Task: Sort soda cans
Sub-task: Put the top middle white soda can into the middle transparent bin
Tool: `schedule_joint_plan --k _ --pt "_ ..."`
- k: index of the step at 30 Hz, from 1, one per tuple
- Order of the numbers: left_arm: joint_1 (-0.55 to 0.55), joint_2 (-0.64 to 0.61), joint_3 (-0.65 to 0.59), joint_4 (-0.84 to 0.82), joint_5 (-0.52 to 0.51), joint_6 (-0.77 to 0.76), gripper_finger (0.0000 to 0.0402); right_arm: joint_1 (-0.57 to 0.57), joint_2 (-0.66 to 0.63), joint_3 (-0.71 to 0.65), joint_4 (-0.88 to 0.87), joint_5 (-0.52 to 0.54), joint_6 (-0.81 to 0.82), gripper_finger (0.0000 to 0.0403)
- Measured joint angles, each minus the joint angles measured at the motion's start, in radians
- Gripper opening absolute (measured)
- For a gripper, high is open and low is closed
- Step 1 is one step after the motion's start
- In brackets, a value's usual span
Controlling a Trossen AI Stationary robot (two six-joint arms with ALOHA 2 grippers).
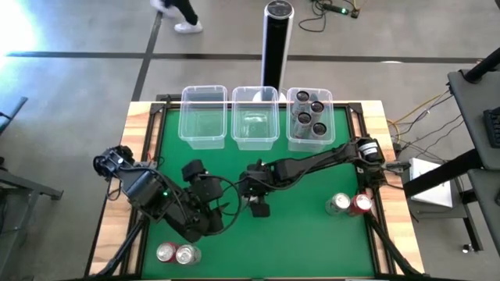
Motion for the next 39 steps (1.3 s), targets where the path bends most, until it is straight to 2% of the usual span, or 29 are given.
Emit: schedule_joint_plan --k 3,10,15,18,23,26,30,33,39 --pt "0.0 -0.017 0.0 0.0 0.0 0.0 0.0294 0.0 0.0 0.0 0.0 -0.003 -0.003 0.0299" --pt "-0.001 -0.08 0.0 0.0 -0.064 0.01 0.0294 0.001 -0.055 0.057 -0.056 -0.003 -0.001 0.0295" --pt "-0.001 -0.118 0.001 0.002 -0.266 0.039 0.0294 -0.019 -0.141 0.18 -0.088 0.007 -0.034 0.0295" --pt "0.0 -0.131 0.001 0.0 -0.389 0.044 0.0294 -0.053 -0.173 0.247 -0.112 0.06 -0.077 0.0295" --pt "0.004 -0.133 0.001 0.0 -0.465 0.044 0.0294 -0.17 -0.19 0.37 -0.209 0.177 -0.16 0.0295" --pt "0.006 -0.134 0.001 0.0 -0.462 0.043 0.0294 -0.267 -0.188 0.423 -0.269 0.21 -0.224 0.0295" --pt "0.01 -0.135 0.001 0.0 -0.363 0.012 0.0294 -0.404 -0.188 0.408 -0.276 0.188 -0.301 0.0295" --pt "0.011 -0.135 0.001 0.0 -0.348 -0.016 0.0294 -0.494 -0.18 0.354 -0.267 0.1 -0.329 0.0295" --pt "0.029 -0.157 0.0 0.0 -0.303 0.011 0.0294 -0.583 -0.136 0.206 -0.193 0.039 -0.33 0.0295"
